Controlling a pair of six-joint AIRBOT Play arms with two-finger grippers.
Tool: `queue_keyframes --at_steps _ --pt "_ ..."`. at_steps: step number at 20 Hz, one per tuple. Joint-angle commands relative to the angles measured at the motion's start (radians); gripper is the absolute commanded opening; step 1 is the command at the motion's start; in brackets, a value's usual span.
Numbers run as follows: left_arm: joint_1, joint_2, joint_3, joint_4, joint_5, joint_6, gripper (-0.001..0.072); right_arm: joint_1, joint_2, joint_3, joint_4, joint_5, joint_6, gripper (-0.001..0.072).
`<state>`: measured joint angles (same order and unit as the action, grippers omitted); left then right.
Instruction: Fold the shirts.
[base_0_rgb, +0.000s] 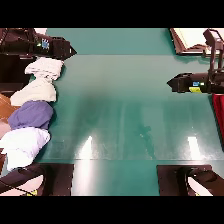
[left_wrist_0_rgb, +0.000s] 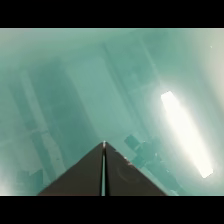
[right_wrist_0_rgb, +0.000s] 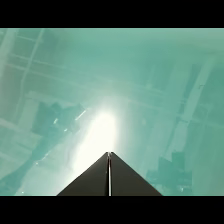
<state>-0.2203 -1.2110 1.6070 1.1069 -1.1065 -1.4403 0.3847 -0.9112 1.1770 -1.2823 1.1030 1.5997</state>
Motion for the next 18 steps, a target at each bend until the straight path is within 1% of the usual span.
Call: queue_keyframes --at_steps 1,10,15,16,17,18 --pt "0.000 0.000 0.000 0.000 0.000 0.000 0.0021 0.002 0.001 0.000 0.000 -0.001 0.001 0.0013" --pt "0.000 0.000 0.000 0.000 0.003 0.000 0.0021 0.002 0.001 0.000 0.000 0.000 0.001 0.0014" --pt "0.000 0.000 0.000 -0.014 0.054 0.001 0.0021 0.002 0.001 0.000 0.000 0.000 0.001 0.0013" --pt "0.000 0.000 0.000 0.002 0.086 0.004 0.0061 0.002 0.001 0.000 0.000 0.000 0.001 0.0014" --pt "0.000 -0.001 0.000 0.042 0.122 0.008 0.0414 0.002 0.001 0.000 0.000 -0.001 0.001 0.0014" --pt "0.000 -0.005 0.000 0.099 0.159 0.007 0.0706 0.002 0.001 0.000 0.000 -0.003 0.001 0.0014"
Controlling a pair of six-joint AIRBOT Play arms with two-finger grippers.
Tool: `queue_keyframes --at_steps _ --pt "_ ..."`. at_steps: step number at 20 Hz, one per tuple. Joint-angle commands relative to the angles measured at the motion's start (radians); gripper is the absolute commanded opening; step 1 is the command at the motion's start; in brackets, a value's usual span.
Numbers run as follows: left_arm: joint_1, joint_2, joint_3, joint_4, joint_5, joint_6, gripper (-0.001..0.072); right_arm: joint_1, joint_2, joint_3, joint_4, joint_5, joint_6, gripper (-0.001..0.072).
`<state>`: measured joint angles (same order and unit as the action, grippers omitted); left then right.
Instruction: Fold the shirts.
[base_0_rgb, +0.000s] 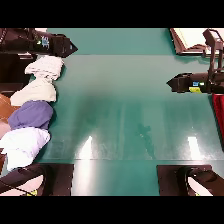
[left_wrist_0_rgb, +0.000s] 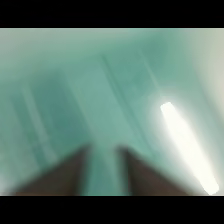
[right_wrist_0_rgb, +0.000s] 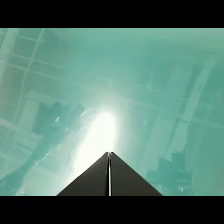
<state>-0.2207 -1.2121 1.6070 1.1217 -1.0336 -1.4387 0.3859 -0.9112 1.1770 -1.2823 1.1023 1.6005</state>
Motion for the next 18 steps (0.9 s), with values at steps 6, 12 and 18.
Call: queue_keyframes --at_steps 6,12,18 --pt "0.045 -0.166 0.000 0.554 0.183 -0.177 0.0670 0.001 0.001 0.000 -0.001 -0.006 0.000 0.0014" --pt "0.228 -0.460 0.000 0.548 0.272 -0.188 0.0671 0.002 0.000 0.000 0.008 -0.038 0.000 0.0013" --pt "0.302 -0.639 0.000 0.521 0.417 -0.185 0.0670 0.001 0.000 -0.002 0.007 -0.057 0.000 0.0014"
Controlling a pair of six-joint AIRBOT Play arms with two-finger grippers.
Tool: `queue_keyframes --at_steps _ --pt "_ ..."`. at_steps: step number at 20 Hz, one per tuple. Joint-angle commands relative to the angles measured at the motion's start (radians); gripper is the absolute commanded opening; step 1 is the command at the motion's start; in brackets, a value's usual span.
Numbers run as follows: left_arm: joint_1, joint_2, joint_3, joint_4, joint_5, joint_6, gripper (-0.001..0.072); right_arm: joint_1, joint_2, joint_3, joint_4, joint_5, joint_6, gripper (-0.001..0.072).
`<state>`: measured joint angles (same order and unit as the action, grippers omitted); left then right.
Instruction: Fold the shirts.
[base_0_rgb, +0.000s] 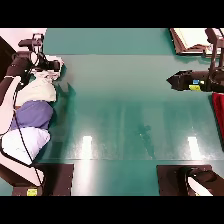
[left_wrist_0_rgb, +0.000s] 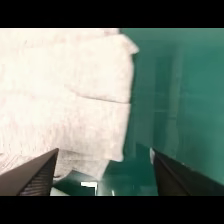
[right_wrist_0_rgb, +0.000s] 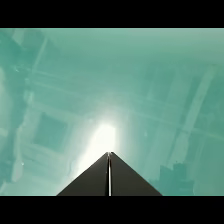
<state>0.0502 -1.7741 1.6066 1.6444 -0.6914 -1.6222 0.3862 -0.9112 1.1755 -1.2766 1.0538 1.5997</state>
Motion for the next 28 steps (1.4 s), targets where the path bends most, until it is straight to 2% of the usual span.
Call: queue_keyframes --at_steps 1,5,6,7,8,12,15,17,19,23,26,28 --pt "0.031 -0.087 0.001 -0.002 0.100 -0.001 0.0670 0.001 0.000 0.000 0.002 -0.010 0.001 0.0013" --pt "0.031 -0.091 0.016 -0.004 0.151 -0.002 0.0667 0.001 -0.001 0.000 0.002 -0.028 0.001 0.0014" --pt "0.031 -0.090 0.030 -0.004 0.140 -0.002 0.0471 0.001 -0.002 0.000 0.002 -0.033 0.001 0.0014" --pt "0.031 -0.090 0.047 -0.004 0.117 -0.002 0.0168 0.001 -0.002 0.000 0.002 -0.037 0.001 0.0014" --pt "0.031 -0.090 0.071 -0.004 0.082 -0.002 0.0031 0.001 -0.002 0.000 0.002 -0.042 0.001 0.0013" --pt "0.021 -0.039 0.249 -0.013 -0.134 0.007 0.0019 0.001 -0.002 0.017 -0.004 -0.075 0.000 0.0013" --pt "-0.022 0.145 0.328 -0.014 -0.172 0.051 0.0019 -0.002 -0.004 0.105 -0.010 -0.074 -0.028 0.0013" --pt "-0.076 0.296 0.364 -0.013 -0.219 0.112 0.0019 -0.001 -0.003 0.185 -0.037 -0.074 -0.068 0.0013" --pt "-0.146 0.443 0.373 -0.013 -0.285 0.147 0.0018 -0.001 -0.003 0.264 -0.085 -0.064 -0.069 0.0013" --pt "-0.320 0.624 0.373 -0.013 -0.502 0.148 0.0017 -0.001 -0.003 0.358 -0.158 -0.004 -0.070 0.0013" --pt "-0.496 0.619 0.364 -0.011 -0.636 0.126 0.0017 -0.001 -0.003 0.378 -0.159 0.031 -0.069 0.0013" --pt "-0.630 0.580 0.328 -0.016 -0.632 0.100 0.0017 -0.001 0.002 0.378 -0.158 0.043 -0.069 0.0013"
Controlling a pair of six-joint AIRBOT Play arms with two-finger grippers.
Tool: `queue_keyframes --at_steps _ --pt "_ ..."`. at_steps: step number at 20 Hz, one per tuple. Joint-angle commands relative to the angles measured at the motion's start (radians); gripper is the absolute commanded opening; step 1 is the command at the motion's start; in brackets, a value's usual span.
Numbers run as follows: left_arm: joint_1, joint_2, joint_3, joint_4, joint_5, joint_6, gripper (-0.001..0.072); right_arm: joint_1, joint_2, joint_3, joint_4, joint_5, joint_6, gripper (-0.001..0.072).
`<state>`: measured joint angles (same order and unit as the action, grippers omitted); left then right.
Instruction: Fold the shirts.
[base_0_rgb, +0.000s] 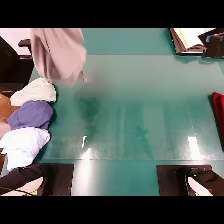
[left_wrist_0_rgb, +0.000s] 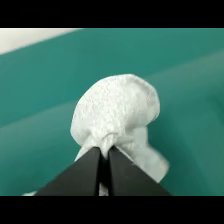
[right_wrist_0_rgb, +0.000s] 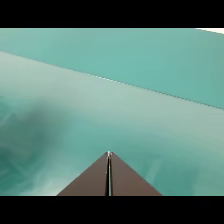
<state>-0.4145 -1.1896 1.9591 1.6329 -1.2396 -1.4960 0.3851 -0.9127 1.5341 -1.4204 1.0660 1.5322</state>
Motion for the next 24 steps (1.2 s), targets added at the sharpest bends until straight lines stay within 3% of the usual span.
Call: queue_keyframes --at_steps 1,4,5,6,7,8,11,14,17,21,24 --pt "-0.229 -0.032 -0.044 -0.013 -0.077 -0.026 0.0018 0.000 0.006 0.019 -0.013 0.037 -0.002 0.0013" --pt "-0.394 -0.162 -0.093 -0.121 -0.064 -0.024 0.0023 0.000 0.024 0.019 -0.013 0.061 -0.002 0.0013" --pt "-0.426 -0.212 -0.103 -0.166 -0.050 -0.010 0.0173 0.000 0.032 0.018 -0.014 0.069 -0.002 0.0013" --pt "-0.445 -0.256 -0.108 -0.194 -0.032 -0.005 0.0535 0.000 0.041 0.018 -0.014 0.072 -0.002 0.0013" --pt "-0.451 -0.295 -0.108 -0.213 -0.014 -0.007 0.0695 0.000 0.054 0.018 -0.014 0.071 -0.002 0.0013" --pt "-0.449 -0.323 -0.108 -0.224 -0.002 -0.007 0.0649 0.000 0.066 0.018 -0.016 0.071 -0.002 0.0013" --pt "-0.369 -0.322 -0.105 -0.162 -0.045 -0.019 0.0648 0.000 0.100 0.018 -0.024 0.068 -0.002 0.0013" --pt "-0.193 -0.281 -0.106 -0.137 -0.164 -0.028 0.0648 0.000 0.117 0.018 -0.024 0.067 -0.002 0.0013" --pt "0.011 -0.242 -0.176 -0.160 -0.198 -0.042 0.0648 0.000 0.103 0.018 -0.024 0.069 -0.002 0.0013" --pt "0.219 -0.181 -0.456 -0.284 -0.150 -0.036 0.0649 0.000 0.058 0.018 -0.021 0.071 -0.002 0.0013" --pt "0.300 -0.181 -0.700 -0.404 -0.039 0.006 0.0648 0.000 0.010 0.018 0.007 0.076 -0.002 0.0013"
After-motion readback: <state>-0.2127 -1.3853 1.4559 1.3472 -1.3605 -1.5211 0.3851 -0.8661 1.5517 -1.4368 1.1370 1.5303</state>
